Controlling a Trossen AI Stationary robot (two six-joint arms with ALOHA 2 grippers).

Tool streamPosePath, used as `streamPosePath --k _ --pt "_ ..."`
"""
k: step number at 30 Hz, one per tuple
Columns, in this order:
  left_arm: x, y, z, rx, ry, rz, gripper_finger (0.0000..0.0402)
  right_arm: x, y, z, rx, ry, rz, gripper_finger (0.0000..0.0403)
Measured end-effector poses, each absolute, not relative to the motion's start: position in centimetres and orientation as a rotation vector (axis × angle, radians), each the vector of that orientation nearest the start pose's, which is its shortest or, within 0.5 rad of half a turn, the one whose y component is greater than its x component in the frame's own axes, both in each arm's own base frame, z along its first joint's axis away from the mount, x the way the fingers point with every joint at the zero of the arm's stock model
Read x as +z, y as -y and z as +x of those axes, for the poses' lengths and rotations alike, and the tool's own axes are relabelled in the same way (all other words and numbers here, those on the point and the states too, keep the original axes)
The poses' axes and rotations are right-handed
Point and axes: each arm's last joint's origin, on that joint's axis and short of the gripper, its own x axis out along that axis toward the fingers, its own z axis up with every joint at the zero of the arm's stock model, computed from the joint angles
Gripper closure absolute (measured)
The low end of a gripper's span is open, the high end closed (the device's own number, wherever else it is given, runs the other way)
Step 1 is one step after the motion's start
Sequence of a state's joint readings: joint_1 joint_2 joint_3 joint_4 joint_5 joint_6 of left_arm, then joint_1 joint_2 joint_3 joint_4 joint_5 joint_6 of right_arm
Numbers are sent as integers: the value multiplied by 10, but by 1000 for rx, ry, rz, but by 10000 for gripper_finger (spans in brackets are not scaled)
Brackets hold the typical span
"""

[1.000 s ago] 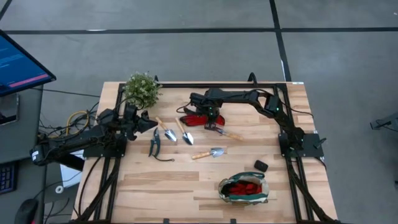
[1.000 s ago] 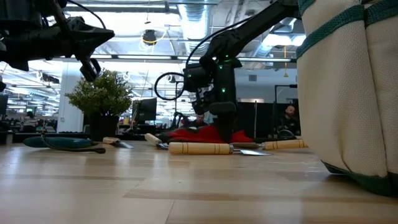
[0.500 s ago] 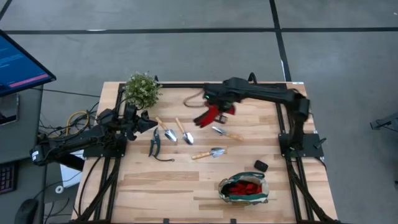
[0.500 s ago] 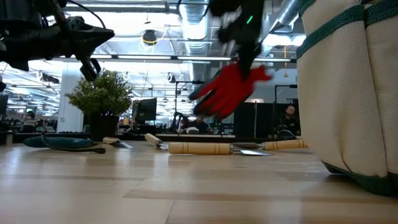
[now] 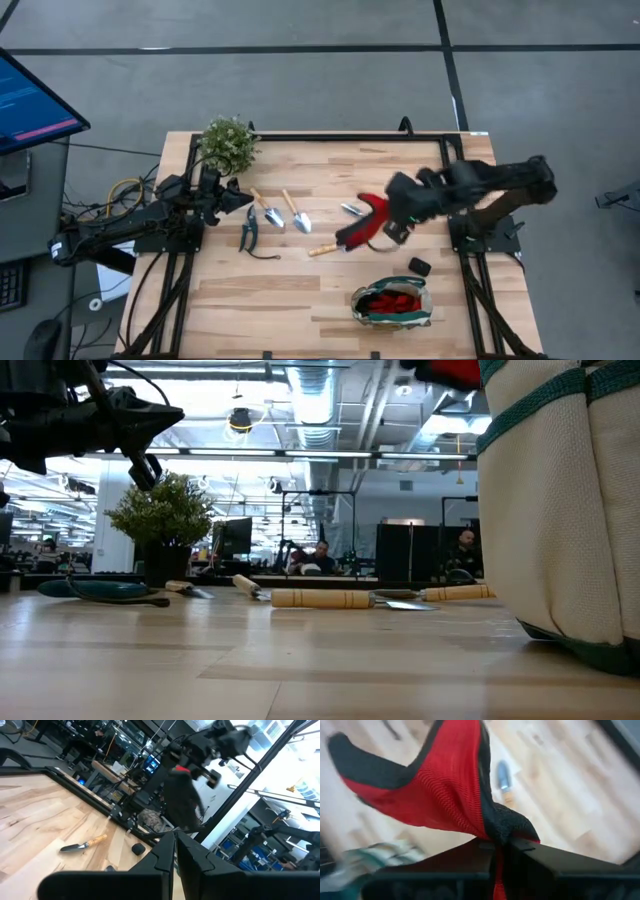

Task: Pick & Place Garden tools in Gardening bag
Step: Put the red glove into the gardening bag

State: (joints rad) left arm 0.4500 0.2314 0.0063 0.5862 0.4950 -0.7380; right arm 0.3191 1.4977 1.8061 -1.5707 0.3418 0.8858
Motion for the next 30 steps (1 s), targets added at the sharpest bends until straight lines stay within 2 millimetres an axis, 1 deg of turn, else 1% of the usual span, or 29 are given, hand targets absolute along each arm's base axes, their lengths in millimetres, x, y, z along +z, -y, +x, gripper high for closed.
streamPosePath --k 3,6,9,12,16,20,24,30 --pt "200 -32 99 -159 282 -570 384 410 -91 225 -505 -1049 435 403" --pt "200 -33 99 -155 276 -574 384 407 -115 217 -491 -1053 502 403" --pt "199 -33 100 -153 271 -577 384 402 -140 210 -464 -1102 561 403" --pt "199 -33 100 -153 269 -578 384 399 -160 200 -444 -1159 632 403" --pt "199 -33 100 -151 265 -580 384 396 -180 185 -443 -1210 708 403" --pt "198 -33 101 -150 263 -581 384 394 -194 175 -462 -1219 749 403" --pt "198 -33 101 -151 264 -581 384 385 -208 174 -479 -1271 745 403" --pt "198 -33 101 -150 264 -581 384 356 -235 187 -495 -1419 640 403"
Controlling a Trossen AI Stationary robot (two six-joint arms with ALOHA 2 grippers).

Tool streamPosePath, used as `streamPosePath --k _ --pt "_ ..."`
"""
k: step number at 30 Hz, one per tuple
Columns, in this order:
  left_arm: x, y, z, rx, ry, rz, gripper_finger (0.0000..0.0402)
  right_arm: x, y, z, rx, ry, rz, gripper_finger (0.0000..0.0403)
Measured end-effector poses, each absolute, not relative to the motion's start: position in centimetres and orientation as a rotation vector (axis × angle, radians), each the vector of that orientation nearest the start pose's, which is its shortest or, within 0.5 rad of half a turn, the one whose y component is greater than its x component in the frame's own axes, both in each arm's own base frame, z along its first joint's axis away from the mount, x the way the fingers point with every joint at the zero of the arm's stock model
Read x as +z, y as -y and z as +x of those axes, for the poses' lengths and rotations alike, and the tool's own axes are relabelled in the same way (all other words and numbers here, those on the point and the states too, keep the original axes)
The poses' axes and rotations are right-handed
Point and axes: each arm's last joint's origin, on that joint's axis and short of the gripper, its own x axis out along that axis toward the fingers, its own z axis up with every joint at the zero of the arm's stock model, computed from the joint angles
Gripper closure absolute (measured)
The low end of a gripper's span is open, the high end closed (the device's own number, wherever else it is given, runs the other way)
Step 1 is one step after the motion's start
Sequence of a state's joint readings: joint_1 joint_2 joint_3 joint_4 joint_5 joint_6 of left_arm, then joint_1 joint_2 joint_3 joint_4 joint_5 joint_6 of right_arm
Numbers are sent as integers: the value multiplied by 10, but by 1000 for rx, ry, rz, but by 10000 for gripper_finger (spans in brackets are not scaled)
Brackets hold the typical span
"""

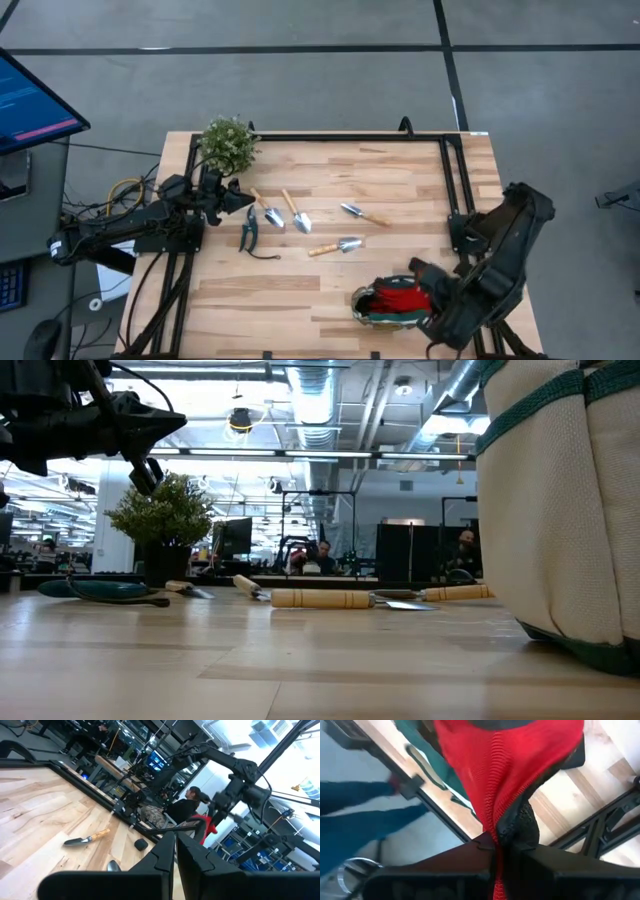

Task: Pick & Place Garden tools in Gardening bag
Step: Put the red glove into the gardening bag

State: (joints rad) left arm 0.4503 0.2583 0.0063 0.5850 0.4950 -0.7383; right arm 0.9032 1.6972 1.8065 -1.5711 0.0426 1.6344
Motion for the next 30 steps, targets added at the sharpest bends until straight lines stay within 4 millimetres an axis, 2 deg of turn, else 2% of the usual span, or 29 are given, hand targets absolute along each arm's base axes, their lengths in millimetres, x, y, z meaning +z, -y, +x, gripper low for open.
streamPosePath --k 6,12,19,24,30 --pt "198 -33 101 -151 264 -581 384 339 -250 192 -500 -1497 582 403" --pt "198 -33 101 -151 264 -581 384 339 -259 179 -483 -1533 582 403" --pt "198 -33 101 -151 264 -581 384 340 -269 163 -428 -1674 580 403" --pt "198 -33 101 -150 264 -581 384 345 -261 168 -375 -1678 571 403" --pt "198 -33 101 -151 264 -581 384 347 -237 199 -293 -1646 519 403"
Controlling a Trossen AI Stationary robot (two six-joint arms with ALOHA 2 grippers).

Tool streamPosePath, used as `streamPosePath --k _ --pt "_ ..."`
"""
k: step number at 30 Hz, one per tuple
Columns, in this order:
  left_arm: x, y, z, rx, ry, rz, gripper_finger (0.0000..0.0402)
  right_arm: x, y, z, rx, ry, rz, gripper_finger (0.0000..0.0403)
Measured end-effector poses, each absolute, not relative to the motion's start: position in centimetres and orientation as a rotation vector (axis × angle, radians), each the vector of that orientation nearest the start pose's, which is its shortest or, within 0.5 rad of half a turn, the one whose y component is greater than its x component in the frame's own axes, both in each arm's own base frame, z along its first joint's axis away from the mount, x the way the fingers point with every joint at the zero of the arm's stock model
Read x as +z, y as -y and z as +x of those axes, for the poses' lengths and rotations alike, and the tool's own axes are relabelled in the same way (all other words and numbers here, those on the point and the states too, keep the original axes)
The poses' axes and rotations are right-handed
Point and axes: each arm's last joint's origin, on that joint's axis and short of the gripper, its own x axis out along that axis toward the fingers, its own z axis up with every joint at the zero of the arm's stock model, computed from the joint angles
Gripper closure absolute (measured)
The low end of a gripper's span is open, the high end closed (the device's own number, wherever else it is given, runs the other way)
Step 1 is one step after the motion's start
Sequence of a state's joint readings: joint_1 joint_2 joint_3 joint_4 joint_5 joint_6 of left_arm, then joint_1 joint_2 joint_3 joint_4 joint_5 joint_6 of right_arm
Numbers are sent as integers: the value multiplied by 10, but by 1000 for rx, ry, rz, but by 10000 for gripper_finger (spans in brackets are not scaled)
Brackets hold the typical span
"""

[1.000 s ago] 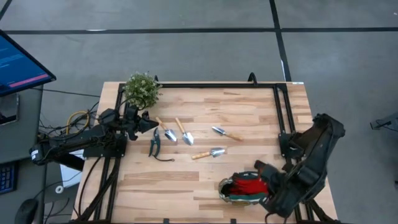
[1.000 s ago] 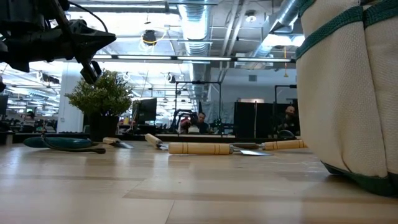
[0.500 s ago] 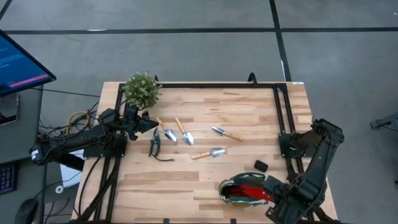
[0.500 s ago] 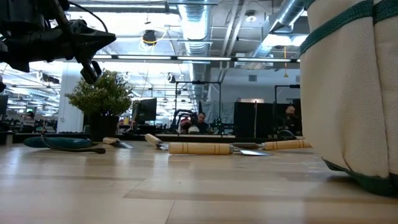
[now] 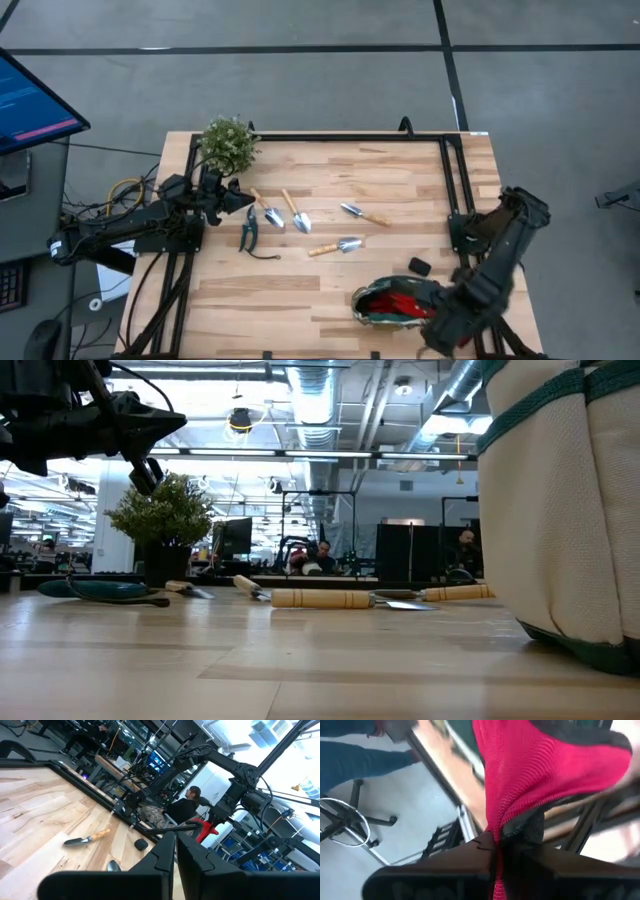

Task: Pick & Place Garden tools in Gardening bag
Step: Put the red glove into the gardening bag

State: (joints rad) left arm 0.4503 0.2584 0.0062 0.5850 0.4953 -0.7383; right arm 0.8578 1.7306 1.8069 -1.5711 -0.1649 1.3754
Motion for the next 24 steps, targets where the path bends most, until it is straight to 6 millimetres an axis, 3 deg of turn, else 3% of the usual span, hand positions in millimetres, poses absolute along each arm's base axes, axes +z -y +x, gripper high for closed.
streamPosePath --k 7,14,19,24 --pt "198 -33 101 -150 264 -581 384 344 -205 234 -218 -1561 370 403" --pt "198 -33 101 -150 264 -581 384 342 -185 252 -185 -1513 244 403" --pt "198 -33 101 -150 264 -581 384 319 -196 266 -182 -1542 107 403" --pt "198 -33 101 -150 264 -581 384 286 -222 273 -114 -1613 -50 403"
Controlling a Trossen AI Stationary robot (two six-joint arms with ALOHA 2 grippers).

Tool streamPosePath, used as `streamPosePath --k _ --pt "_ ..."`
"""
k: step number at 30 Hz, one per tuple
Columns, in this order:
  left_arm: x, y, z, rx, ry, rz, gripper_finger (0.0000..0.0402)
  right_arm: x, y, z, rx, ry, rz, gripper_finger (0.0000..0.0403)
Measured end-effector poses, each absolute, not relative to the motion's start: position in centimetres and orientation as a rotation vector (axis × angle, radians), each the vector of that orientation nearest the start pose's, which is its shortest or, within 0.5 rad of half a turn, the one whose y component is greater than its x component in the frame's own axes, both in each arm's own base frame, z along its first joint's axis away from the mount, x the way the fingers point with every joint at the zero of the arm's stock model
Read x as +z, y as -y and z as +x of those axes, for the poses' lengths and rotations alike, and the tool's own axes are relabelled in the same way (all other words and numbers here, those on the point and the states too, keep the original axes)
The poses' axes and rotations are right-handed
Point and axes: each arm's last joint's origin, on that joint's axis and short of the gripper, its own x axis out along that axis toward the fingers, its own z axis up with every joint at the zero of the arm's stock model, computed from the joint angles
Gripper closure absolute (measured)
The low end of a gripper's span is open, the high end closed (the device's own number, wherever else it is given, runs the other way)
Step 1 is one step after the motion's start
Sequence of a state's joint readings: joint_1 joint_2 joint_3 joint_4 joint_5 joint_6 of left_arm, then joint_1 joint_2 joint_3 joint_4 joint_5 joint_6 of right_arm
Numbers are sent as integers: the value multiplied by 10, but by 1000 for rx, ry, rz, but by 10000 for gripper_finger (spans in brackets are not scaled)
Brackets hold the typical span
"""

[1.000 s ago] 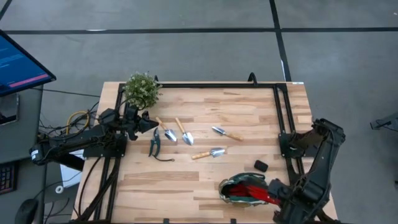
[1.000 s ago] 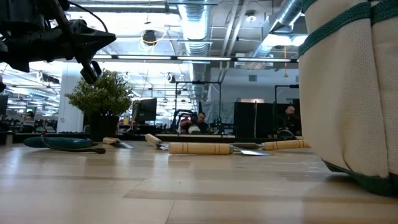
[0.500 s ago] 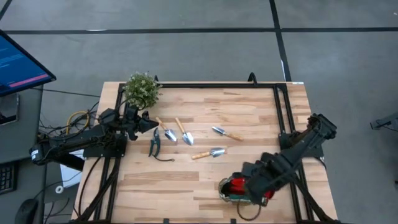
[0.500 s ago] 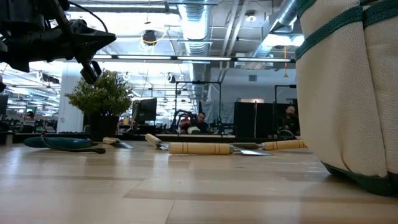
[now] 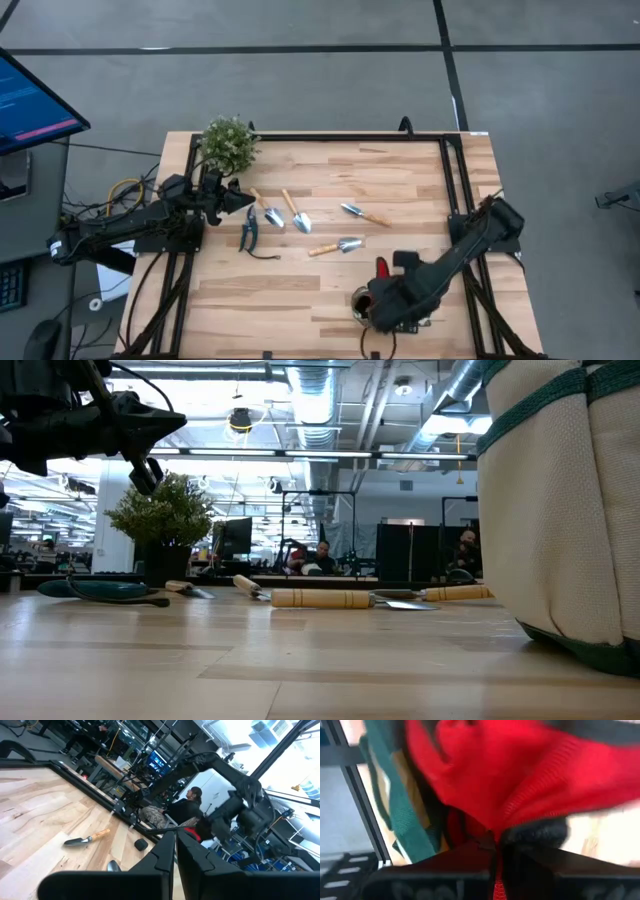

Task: Pick & Place Garden tools in Gardening bag
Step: Put the red glove into the gardening bag

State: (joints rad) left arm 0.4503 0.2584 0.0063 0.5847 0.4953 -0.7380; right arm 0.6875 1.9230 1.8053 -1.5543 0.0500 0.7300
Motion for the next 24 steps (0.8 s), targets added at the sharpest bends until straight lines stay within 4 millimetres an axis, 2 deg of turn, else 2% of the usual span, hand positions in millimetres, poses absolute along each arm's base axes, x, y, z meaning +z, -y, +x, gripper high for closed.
streamPosePath --k 4,7,10,15,18,24 --pt "198 -33 101 -150 263 -581 384 284 -237 262 -101 -1614 -69 403" --pt "198 -33 101 -150 264 -581 384 290 -246 249 -108 -1591 -34 403" --pt "198 -33 101 -151 264 -581 384 300 -252 239 -60 -1554 -1 403" --pt "198 -33 101 -150 264 -581 384 301 -260 229 29 -1601 -20 403" --pt "198 -33 101 -151 263 -581 384 301 -255 235 48 -1578 -75 403" --pt "198 -33 101 -151 264 -581 384 297 -231 262 39 -1535 -166 403"
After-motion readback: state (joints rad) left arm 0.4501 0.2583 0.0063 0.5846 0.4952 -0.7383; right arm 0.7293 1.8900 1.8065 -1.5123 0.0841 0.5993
